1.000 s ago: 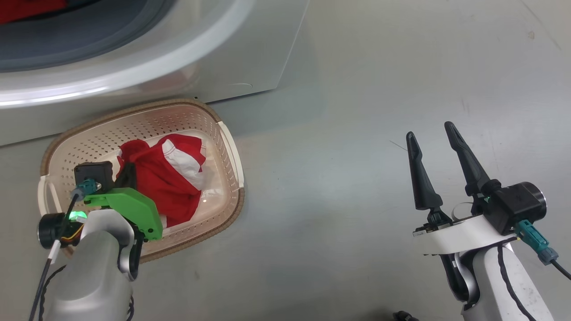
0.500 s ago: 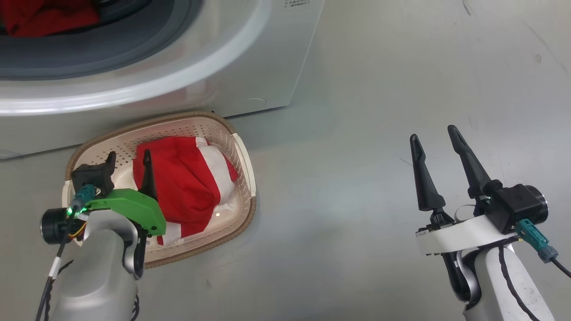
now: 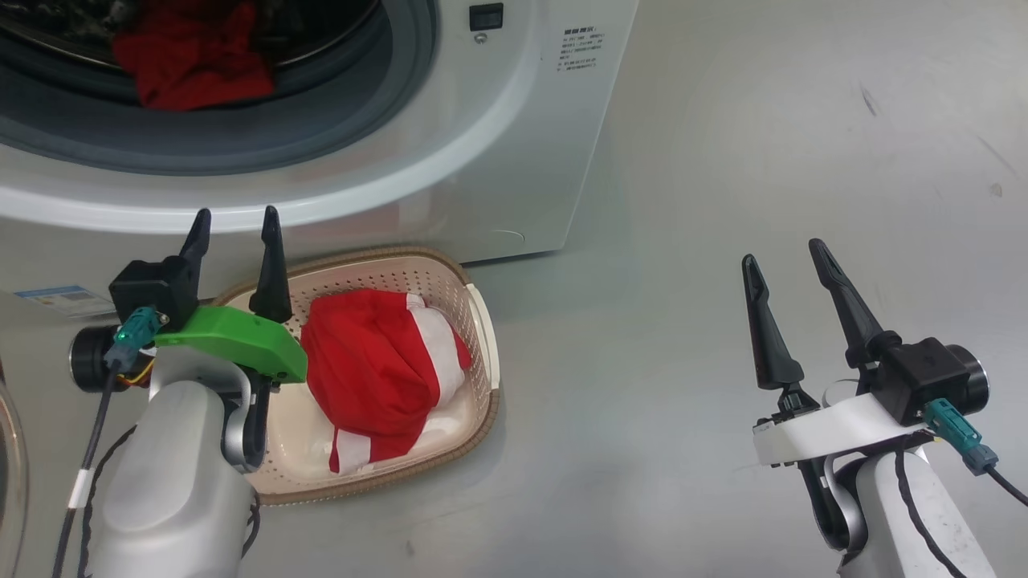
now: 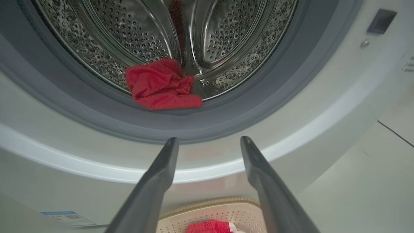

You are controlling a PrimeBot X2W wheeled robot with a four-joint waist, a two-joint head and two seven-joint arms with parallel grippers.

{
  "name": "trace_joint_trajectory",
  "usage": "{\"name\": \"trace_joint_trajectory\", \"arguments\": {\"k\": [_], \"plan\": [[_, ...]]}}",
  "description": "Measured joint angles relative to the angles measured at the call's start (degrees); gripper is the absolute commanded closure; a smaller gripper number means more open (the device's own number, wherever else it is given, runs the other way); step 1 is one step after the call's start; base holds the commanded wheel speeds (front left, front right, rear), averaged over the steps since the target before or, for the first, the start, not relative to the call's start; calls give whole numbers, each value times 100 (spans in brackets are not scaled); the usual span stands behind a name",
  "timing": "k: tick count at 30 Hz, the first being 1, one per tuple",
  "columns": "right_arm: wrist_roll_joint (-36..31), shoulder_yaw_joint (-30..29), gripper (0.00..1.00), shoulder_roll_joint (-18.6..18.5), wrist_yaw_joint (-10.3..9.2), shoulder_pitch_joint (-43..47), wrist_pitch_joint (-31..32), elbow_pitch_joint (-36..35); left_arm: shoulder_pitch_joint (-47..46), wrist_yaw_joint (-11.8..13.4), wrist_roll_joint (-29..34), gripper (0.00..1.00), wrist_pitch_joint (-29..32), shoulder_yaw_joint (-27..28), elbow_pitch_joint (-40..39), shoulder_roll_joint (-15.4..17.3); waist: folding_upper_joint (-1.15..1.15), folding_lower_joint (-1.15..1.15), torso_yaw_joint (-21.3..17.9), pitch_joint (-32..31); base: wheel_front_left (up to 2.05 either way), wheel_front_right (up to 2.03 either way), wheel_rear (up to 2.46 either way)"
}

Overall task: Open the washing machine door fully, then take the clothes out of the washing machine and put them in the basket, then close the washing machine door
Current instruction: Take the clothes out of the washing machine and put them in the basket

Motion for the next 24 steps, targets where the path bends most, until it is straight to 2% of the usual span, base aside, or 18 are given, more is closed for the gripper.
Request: {"name": "trace_joint_trajectory", "arguments": {"k": [16,24], "plan": [[-44,-88,0,-20,-9,496,0,197,1307,350,300,0,0,325,-1269,-9,0,0,333,-1095,0,0,0],[-52,-84,0,-14,-29,838,0,291,2035,357,432,0,0,302,-1592,-9,0,0,424,-1592,0,0,0]]}}
